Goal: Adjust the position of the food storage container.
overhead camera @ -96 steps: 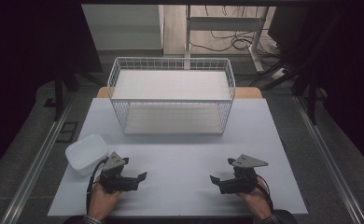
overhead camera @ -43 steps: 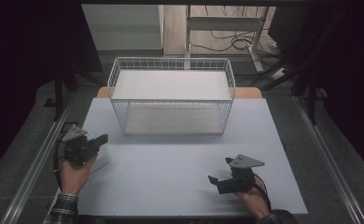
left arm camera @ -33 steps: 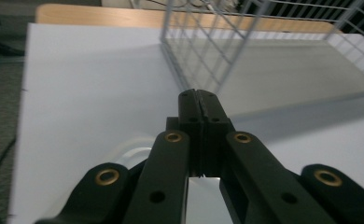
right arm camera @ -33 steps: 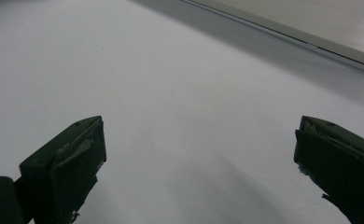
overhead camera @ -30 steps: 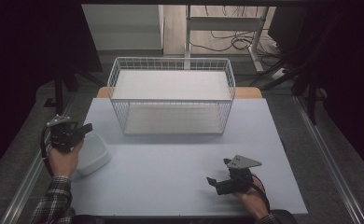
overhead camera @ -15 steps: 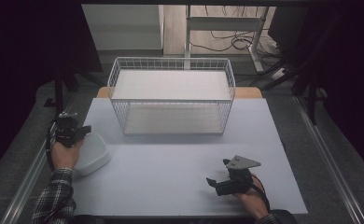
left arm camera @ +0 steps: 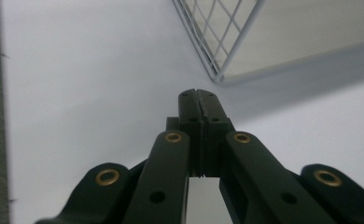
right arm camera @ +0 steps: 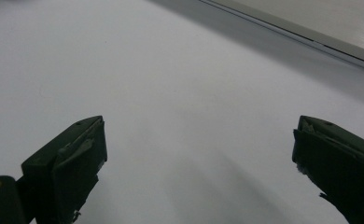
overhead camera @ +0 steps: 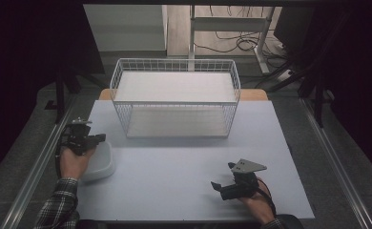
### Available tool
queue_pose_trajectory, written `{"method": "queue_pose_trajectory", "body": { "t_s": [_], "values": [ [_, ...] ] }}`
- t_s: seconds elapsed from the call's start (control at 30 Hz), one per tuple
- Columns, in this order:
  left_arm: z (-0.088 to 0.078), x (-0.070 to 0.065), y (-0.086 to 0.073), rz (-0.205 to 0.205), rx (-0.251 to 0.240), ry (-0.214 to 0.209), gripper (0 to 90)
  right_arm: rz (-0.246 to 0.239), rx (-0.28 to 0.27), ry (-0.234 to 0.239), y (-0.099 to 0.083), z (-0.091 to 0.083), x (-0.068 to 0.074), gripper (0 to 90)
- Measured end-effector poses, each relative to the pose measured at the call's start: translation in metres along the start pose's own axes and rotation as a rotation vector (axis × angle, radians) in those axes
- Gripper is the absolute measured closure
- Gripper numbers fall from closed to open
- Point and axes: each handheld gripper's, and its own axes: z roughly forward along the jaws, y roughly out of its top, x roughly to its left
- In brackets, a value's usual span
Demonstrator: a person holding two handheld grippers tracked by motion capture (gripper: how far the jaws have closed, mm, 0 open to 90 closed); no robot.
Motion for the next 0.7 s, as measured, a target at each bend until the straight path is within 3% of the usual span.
{"method": "queue_pose_trajectory", "body": {
  "t_s": [0.07,0.13,0.17,0.23,0.33,0.4,0.43,0.53,0.57,0.6,0.7],
  "values": [
    [-0.018,0.008,-0.004,-0.033,-0.052,0.015,90.0,0.0,-0.001,0.0,0.0,0.0,0.0,2.7],
    [-0.027,0.012,-0.007,-0.045,-0.072,0.026,90.0,-0.001,-0.001,0.0,0.0,0.0,0.0,2.8],
    [-0.044,0.019,-0.019,-0.06,-0.097,0.07,90.0,-0.001,-0.003,0.0,0.0,0.0,0.0,2.7],
    [-0.059,0.026,-0.035,-0.08,-0.117,0.111,90.0,-0.001,0.001,0.0,0.0,0.0,0.0,2.8],
    [-0.071,0.036,-0.062,-0.118,-0.13,0.181,90.0,-0.006,0.003,0.0,0.0,0.001,0.001,2.8],
    [-0.071,0.04,-0.071,-0.141,-0.13,0.192,90.0,-0.009,0.004,-0.002,0.0,0.001,0.002,2.8],
    [-0.068,0.047,-0.087,-0.182,-0.116,0.173,90.0,-0.009,0.006,-0.001,0.0,0.002,0.002,2.8],
    [-0.054,0.048,-0.103,-0.197,-0.082,0.128,90.0,-0.011,0.009,0.0,0.0,0.003,0.003,2.8],
    [-0.054,0.048,-0.103,-0.197,-0.082,0.128,90.0,-0.01,0.009,0.0,0.0,0.003,0.003,2.9],
    [-0.045,0.048,-0.106,-0.217,-0.083,0.065,90.0,-0.011,0.009,0.001,0.0,0.003,0.003,2.9],
    [-0.038,0.045,-0.104,-0.21,-0.067,0.057,90.0,-0.014,0.004,0.0,0.0,0.002,0.003,3.0]
  ]
}}
